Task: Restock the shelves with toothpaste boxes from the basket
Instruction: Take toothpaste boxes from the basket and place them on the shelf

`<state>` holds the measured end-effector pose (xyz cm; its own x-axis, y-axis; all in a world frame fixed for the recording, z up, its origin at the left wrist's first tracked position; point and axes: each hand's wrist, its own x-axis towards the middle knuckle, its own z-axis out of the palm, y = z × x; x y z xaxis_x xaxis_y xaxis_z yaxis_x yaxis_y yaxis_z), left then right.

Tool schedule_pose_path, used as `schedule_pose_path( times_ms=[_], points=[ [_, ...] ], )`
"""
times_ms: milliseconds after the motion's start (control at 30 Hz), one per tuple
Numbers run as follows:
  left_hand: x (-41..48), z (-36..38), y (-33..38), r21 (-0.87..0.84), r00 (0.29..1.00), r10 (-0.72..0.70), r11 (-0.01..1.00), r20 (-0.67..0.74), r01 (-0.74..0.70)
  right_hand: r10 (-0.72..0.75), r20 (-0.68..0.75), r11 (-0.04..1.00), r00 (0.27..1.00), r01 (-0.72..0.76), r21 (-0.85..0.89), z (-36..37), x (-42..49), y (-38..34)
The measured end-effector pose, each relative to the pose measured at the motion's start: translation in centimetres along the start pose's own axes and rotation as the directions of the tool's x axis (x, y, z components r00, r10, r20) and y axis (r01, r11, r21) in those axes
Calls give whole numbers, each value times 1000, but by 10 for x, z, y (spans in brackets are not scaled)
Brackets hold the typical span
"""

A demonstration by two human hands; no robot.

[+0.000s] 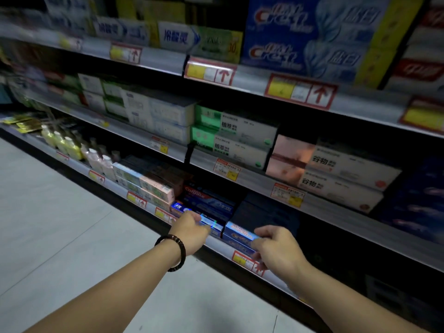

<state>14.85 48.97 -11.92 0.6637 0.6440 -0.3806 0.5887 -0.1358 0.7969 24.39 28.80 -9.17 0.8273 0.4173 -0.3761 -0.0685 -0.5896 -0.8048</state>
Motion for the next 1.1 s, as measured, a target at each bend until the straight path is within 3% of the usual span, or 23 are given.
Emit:
schedule_pose_path(
  times_ms=[600, 967, 1100],
  points=[
    [-168, -13, 71, 60, 984, -25, 998, 179, 14, 3, -87, 994, 996, 6, 110, -68, -142, 0],
    [-262, -7, 114, -88, 971, 97, 993, 218, -80, 12, -136, 954, 991, 30, 298, -112, -238, 6],
    [-295, 9, 123, -127, 961, 135, 986, 241, -107, -27, -209, 963, 978, 82, 258, -131, -272, 15]
  ],
)
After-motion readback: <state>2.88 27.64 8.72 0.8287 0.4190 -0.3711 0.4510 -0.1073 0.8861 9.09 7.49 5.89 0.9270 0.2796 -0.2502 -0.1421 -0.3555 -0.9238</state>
